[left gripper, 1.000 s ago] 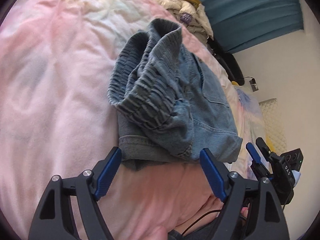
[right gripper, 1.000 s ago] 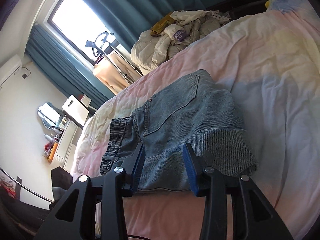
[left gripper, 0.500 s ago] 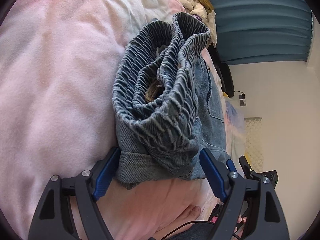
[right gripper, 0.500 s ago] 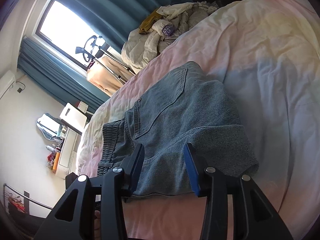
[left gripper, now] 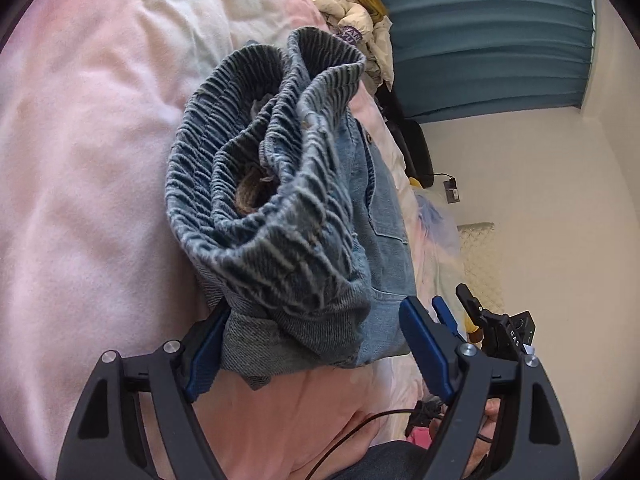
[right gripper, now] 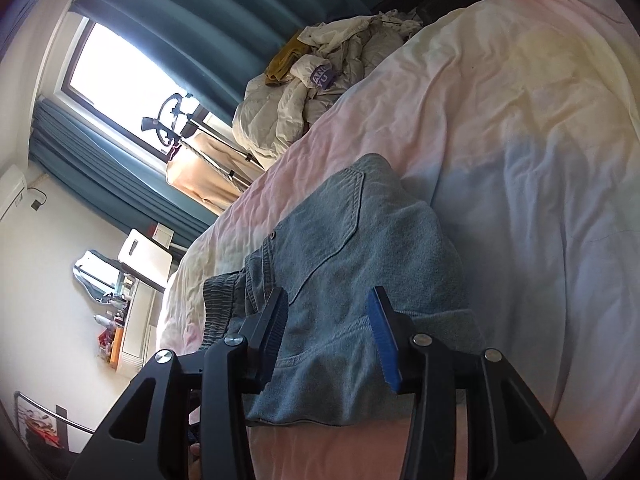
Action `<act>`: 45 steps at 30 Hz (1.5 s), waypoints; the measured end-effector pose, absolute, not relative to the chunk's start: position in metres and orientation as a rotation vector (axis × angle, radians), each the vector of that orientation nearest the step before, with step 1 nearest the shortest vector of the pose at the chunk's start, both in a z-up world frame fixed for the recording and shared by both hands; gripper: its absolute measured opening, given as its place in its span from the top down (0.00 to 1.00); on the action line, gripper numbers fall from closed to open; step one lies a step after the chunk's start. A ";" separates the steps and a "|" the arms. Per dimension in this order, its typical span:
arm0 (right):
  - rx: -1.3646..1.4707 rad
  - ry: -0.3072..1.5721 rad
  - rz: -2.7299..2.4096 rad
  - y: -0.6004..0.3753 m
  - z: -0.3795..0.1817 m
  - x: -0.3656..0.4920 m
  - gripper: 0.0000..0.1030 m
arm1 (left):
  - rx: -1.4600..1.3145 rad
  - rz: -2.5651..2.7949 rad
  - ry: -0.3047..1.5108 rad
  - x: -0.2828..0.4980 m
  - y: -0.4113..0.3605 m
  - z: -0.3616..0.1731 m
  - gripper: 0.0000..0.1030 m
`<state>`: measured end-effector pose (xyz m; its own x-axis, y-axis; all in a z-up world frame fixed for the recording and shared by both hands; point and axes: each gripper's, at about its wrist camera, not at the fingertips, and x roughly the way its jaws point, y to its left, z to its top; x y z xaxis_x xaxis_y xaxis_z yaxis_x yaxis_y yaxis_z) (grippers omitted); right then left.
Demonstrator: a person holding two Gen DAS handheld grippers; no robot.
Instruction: Fold clothes
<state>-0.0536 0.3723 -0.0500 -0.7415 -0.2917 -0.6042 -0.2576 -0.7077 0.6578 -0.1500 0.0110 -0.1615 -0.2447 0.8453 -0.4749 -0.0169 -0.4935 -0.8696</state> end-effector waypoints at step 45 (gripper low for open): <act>1.500 -0.861 -2.572 0.412 -0.143 -0.145 0.27 | -1.444 2.078 -0.521 -0.151 0.096 -0.151 0.27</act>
